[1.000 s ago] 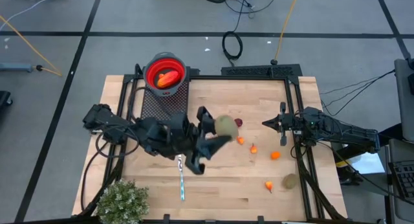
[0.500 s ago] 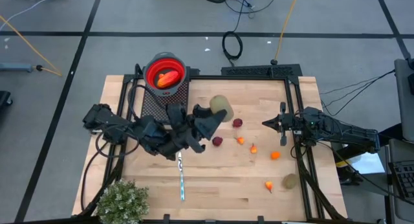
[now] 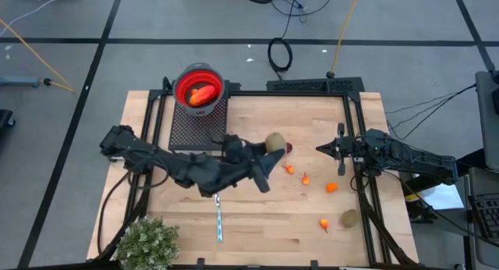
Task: Pick & Place Fruit
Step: Put the kiwi into the red strainer bowl on the shelf
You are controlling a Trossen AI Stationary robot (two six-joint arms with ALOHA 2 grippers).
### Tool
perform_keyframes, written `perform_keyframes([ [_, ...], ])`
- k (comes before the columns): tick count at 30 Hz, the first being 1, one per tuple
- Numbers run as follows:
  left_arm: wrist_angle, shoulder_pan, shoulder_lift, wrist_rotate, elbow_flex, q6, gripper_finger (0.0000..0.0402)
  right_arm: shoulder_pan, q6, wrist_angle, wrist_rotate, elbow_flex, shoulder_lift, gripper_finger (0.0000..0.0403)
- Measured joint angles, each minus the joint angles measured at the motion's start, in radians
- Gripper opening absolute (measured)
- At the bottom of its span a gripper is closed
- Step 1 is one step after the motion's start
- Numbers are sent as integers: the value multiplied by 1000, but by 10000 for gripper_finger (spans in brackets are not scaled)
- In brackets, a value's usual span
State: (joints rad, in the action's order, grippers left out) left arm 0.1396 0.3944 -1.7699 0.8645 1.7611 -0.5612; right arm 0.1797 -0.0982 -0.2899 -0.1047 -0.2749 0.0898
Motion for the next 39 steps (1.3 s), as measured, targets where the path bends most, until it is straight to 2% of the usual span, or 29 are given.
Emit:
perform_keyframes([
  [3,-160,-12,0,-49,0,-131,184,0,0,0,0,0,0,0],
  [8,-371,-40,0,-275,0,-278,184,0,0,0,0,0,0,0],
  [11,-484,-54,0,-364,0,-312,184,0,0,0,0,0,0,0],
  [26,-1079,-114,0,-531,0,-670,184,0,0,0,0,0,0,0],
  [39,-1437,-197,6,-605,0,-701,184,0,0,0,0,0,0,0],
])
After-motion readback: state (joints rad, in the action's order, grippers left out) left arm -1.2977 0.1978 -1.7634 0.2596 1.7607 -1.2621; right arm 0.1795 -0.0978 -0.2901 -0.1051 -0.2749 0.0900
